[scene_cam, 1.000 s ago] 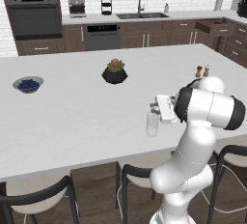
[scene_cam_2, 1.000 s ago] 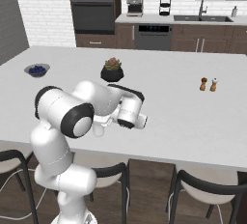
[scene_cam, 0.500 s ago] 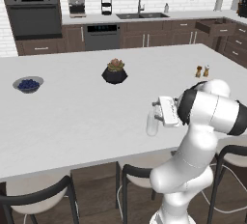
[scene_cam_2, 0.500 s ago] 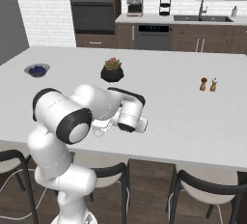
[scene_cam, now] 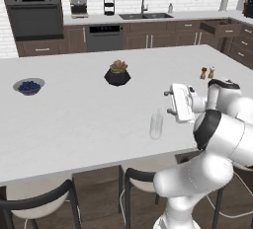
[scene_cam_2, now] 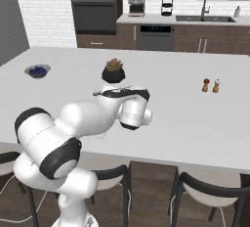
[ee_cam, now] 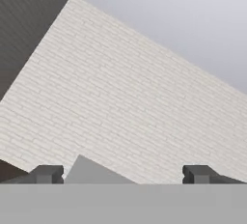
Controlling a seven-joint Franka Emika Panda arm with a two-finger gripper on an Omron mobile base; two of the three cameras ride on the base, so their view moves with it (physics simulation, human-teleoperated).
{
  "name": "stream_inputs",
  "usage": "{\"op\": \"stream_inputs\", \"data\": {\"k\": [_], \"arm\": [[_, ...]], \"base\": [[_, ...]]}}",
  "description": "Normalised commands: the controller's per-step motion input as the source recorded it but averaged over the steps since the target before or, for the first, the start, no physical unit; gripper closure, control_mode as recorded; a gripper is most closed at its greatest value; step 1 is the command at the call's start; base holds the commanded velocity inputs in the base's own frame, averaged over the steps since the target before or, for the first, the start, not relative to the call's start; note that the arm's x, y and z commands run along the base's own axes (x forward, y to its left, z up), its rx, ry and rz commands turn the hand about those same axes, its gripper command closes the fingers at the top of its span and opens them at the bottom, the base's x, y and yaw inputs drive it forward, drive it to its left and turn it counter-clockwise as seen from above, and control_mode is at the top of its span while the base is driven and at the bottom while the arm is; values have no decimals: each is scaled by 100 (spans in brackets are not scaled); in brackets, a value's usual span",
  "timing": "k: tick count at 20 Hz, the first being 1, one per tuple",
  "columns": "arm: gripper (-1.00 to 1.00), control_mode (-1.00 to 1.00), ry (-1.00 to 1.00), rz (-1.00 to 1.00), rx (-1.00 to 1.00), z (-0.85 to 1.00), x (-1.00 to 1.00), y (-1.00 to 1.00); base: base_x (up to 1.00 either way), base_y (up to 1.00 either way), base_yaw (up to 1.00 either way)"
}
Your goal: Take a straw from the drawer in front and place it inside the glass cup on the dining counter.
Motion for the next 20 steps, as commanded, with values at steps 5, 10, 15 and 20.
{"op": "stream_inputs", "data": {"k": [5,10,15,20], "arm": [[-100,-100,-23,0,-8,100,-43,7],[-100,-100,-18,0,-20,100,-36,27],[-100,-100,-12,0,-45,81,-50,43],[-100,-100,-3,0,-63,18,-54,58]], "base": [[0,0,0],[0,0,0],[0,0,0],[0,0,0]]}}
